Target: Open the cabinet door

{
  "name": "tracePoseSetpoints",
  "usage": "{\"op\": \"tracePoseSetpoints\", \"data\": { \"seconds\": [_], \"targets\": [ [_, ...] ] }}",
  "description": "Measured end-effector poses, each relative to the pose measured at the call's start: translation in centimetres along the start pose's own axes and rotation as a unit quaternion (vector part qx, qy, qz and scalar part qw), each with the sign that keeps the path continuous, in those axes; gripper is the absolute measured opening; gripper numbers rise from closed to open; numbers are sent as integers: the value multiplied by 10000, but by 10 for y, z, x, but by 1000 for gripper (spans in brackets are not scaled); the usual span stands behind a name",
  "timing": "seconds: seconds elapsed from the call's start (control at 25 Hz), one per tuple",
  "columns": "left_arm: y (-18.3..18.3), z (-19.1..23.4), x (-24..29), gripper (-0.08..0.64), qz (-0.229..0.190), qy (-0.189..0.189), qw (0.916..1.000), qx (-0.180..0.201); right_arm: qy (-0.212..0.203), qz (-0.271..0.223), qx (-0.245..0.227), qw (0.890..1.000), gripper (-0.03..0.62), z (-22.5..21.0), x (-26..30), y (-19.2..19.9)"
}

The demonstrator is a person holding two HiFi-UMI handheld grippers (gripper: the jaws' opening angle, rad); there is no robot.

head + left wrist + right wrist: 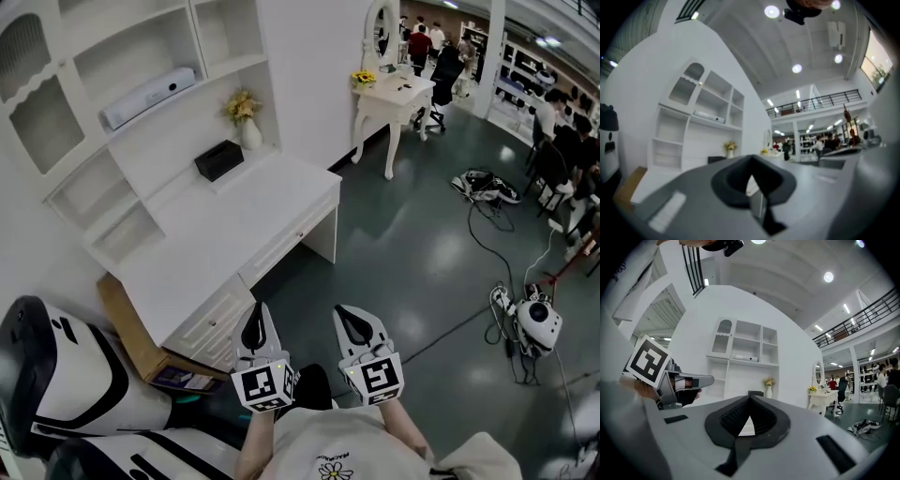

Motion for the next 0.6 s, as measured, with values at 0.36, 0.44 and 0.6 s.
{"op": "tracePoseSetpoints", "data": {
  "seconds": [0.36, 0.44, 0.6],
  "targets": [
    [3, 15, 31, 5, 13, -41, 9999, 143, -257, 108, 155, 9995, 0, -1, 40, 14],
    [5, 25, 50, 5, 29, -101, 9999, 52, -330, 87, 103, 9994, 0, -3, 51, 13],
    [1, 36, 98, 5, -43, -65, 10000, 39, -111, 102, 73, 9999, 0, -32, 79, 13]
  ]
}}
Point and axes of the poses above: the fingertips, and each gripper's own axes: x forward along the fingers, z to its left, y out of its underside, the point moved 1 cm from there along -x, backward along the fingers
